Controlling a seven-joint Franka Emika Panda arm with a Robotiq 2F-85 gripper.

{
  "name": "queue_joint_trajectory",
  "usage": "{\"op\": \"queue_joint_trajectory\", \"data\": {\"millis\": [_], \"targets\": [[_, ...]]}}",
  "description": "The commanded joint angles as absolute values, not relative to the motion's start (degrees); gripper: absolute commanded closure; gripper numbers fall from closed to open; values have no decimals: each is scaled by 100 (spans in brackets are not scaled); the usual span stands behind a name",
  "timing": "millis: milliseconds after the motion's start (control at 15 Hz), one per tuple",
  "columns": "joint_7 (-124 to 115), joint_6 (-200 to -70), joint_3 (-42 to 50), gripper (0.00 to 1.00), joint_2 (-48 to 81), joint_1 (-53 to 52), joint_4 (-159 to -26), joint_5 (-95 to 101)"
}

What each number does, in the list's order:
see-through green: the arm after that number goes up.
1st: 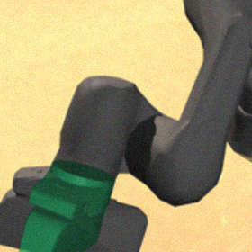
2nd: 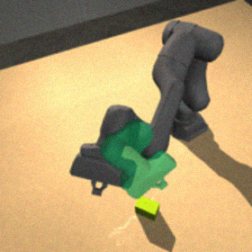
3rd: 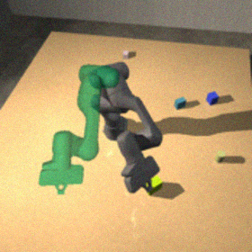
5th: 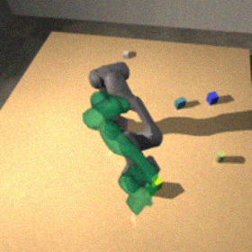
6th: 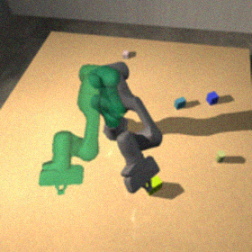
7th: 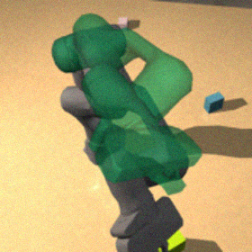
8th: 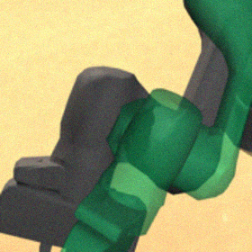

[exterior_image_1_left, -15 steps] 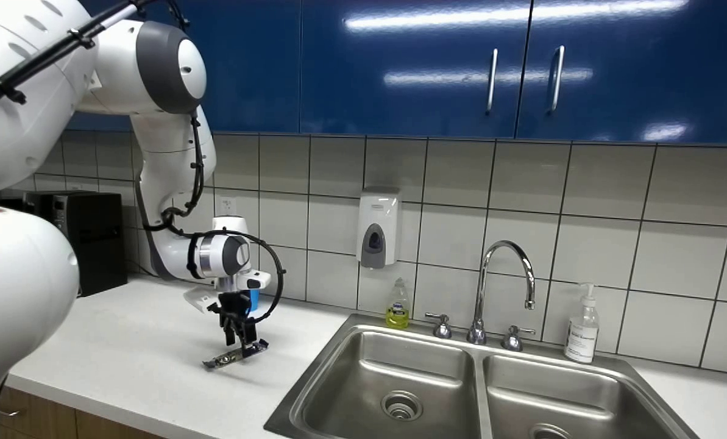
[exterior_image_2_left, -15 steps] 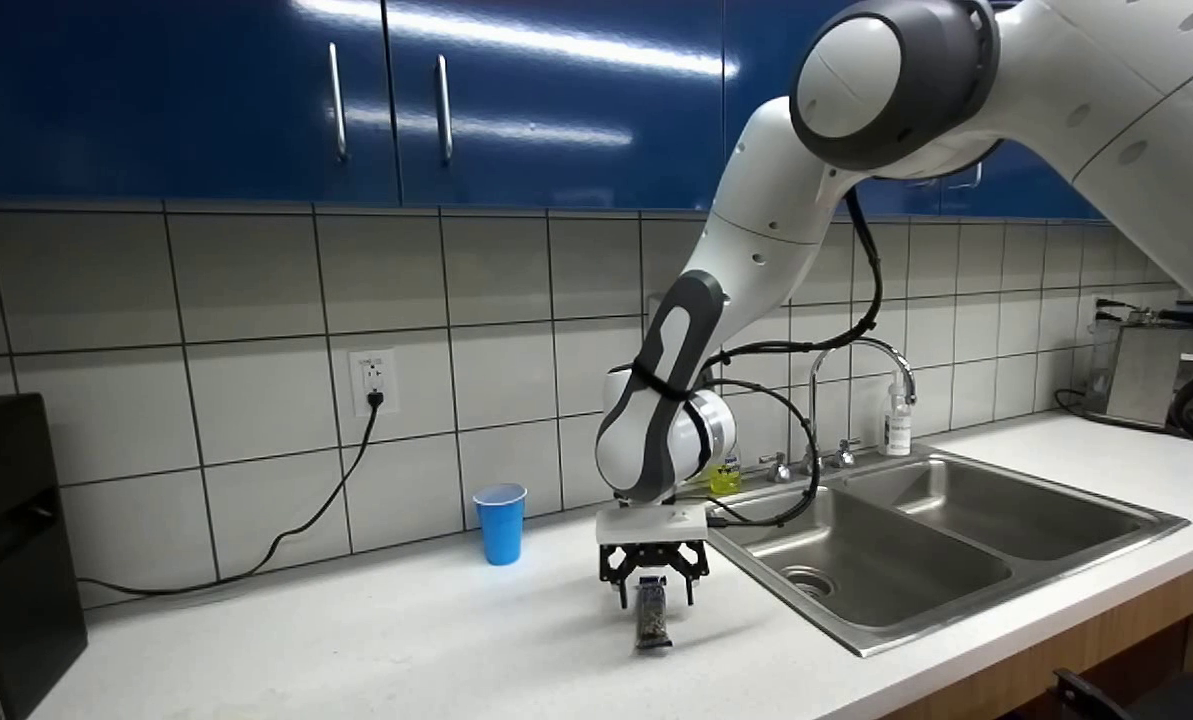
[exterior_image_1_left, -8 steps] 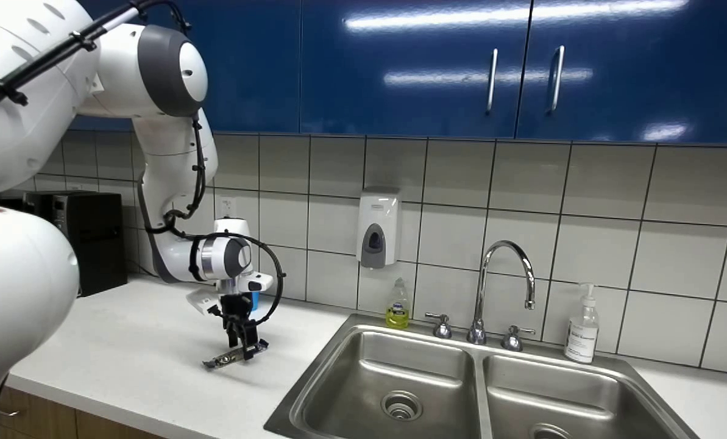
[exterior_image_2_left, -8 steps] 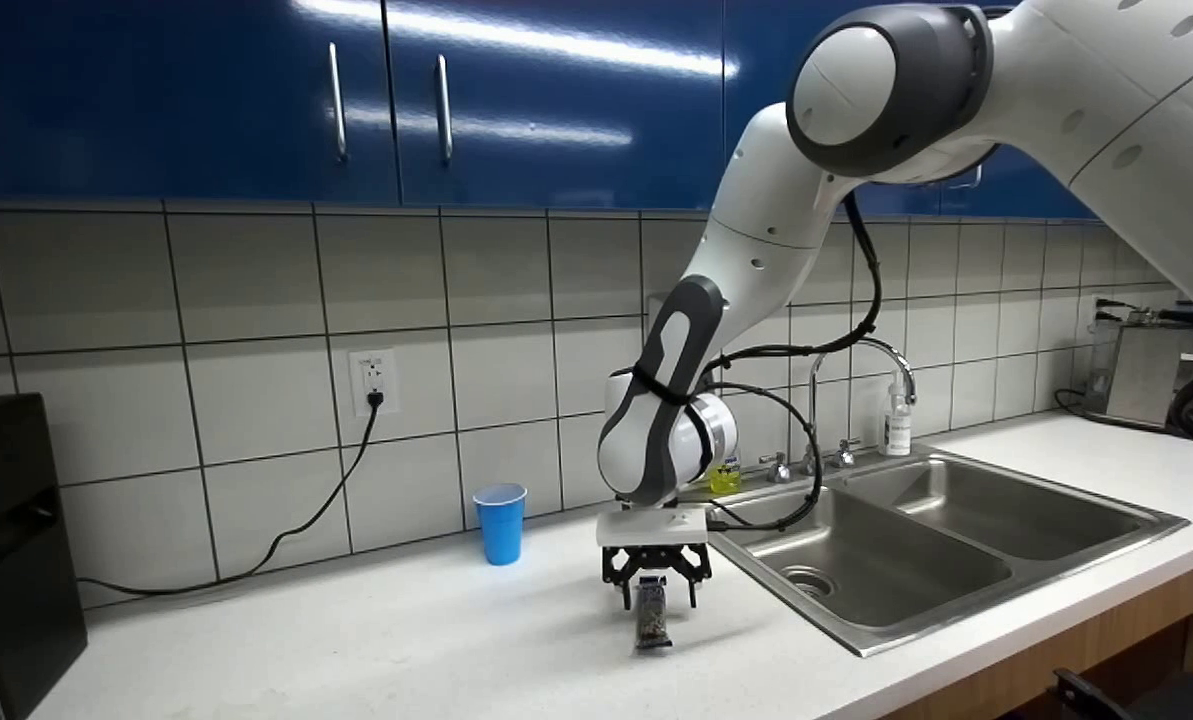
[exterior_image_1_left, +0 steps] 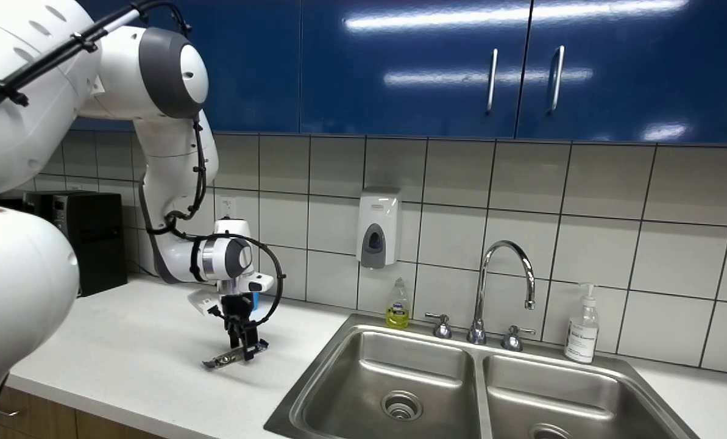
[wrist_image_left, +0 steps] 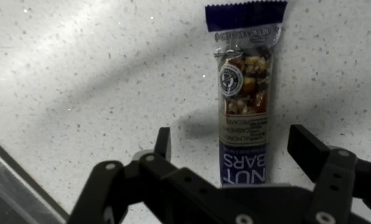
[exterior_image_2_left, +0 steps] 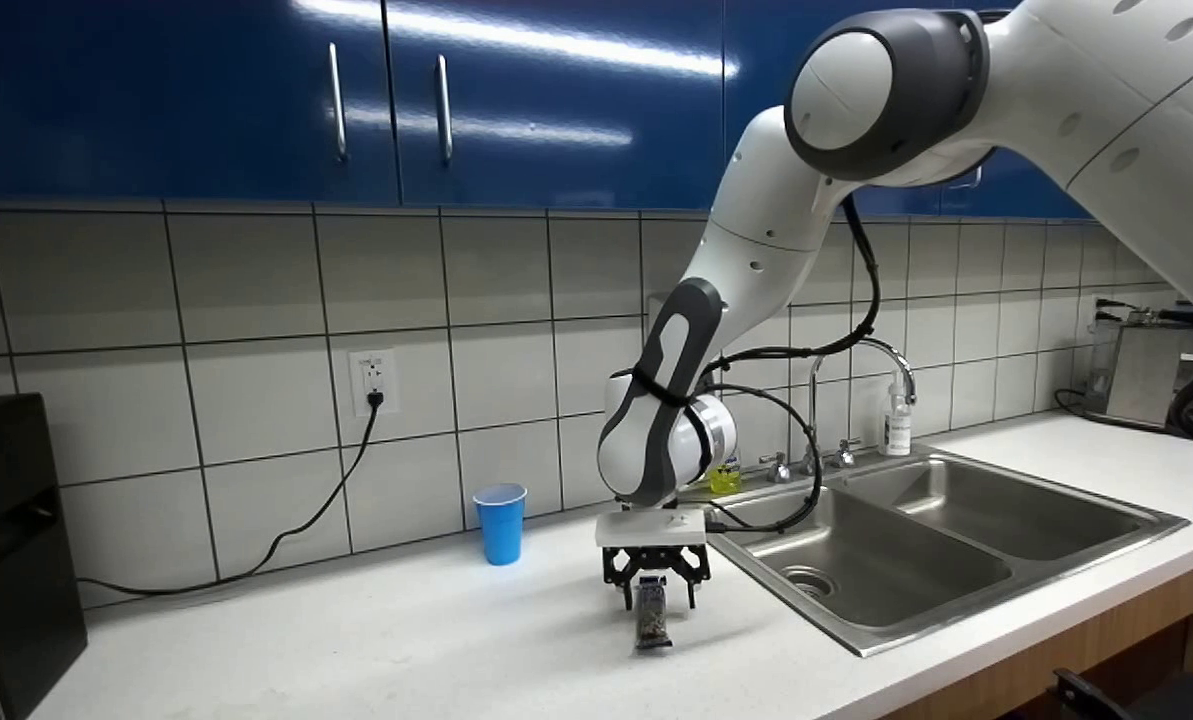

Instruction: Put the packet in the left sink

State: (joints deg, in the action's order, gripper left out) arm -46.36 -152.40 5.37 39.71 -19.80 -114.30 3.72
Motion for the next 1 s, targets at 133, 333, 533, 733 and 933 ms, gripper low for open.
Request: {"op": "queue_joint_trajectory", "data": {"millis": [133,333,533,733,933], "targets": [[-4736,-15186,619,39,4072,-2054,-11282,318],[-4724,-15185,616,63,4109,-2052,-11247,314],[-4715,-15188,613,87,4119,-2053,-11204,315],[-4710,-15190,611,92,4121,-2047,-11205,313],[-4706,-15190,622,92,4069,-2042,-11239,318]]}}
